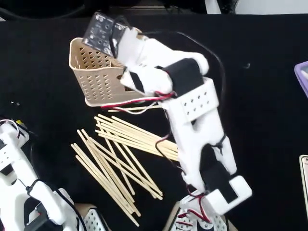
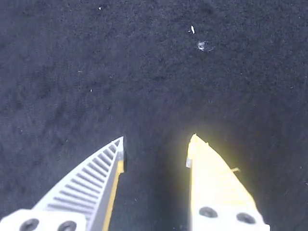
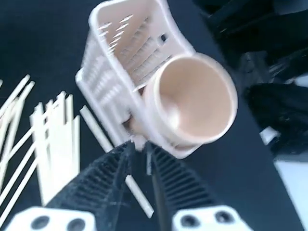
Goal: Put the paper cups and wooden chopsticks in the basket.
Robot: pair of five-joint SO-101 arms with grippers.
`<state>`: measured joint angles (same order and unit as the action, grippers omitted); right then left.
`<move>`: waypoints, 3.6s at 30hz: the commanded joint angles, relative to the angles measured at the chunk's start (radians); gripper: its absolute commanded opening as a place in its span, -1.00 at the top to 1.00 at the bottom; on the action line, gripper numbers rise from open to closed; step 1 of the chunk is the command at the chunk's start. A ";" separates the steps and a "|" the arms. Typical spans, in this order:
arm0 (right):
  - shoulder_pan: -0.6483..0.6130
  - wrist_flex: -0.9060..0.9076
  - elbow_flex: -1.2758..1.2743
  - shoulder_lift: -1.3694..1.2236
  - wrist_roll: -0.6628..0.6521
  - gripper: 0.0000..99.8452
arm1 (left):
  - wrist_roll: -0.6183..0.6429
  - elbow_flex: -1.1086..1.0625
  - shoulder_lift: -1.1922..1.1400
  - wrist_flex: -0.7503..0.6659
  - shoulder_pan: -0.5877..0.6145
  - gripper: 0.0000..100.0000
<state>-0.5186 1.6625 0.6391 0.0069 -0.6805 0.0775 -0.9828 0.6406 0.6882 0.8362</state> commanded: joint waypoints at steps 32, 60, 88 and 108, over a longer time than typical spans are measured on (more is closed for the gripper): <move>-0.104 -0.948 -1.744 0.503 0.100 0.79 | 0.000 0.005 0.018 -0.015 -0.004 0.56; -0.043 -0.967 -1.797 0.558 0.043 0.98 | 0.000 0.008 0.018 -0.015 -0.004 0.56; -0.037 -0.996 -1.874 0.734 0.124 0.74 | 0.000 0.005 0.018 -0.015 -0.005 0.56; -0.080 -1.051 -1.854 0.549 0.057 0.77 | 0.000 0.007 0.018 -0.015 -0.005 0.56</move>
<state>-0.5800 0.6053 -1.2651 0.5639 -0.6160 0.0775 -0.9858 0.6406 0.6882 0.8362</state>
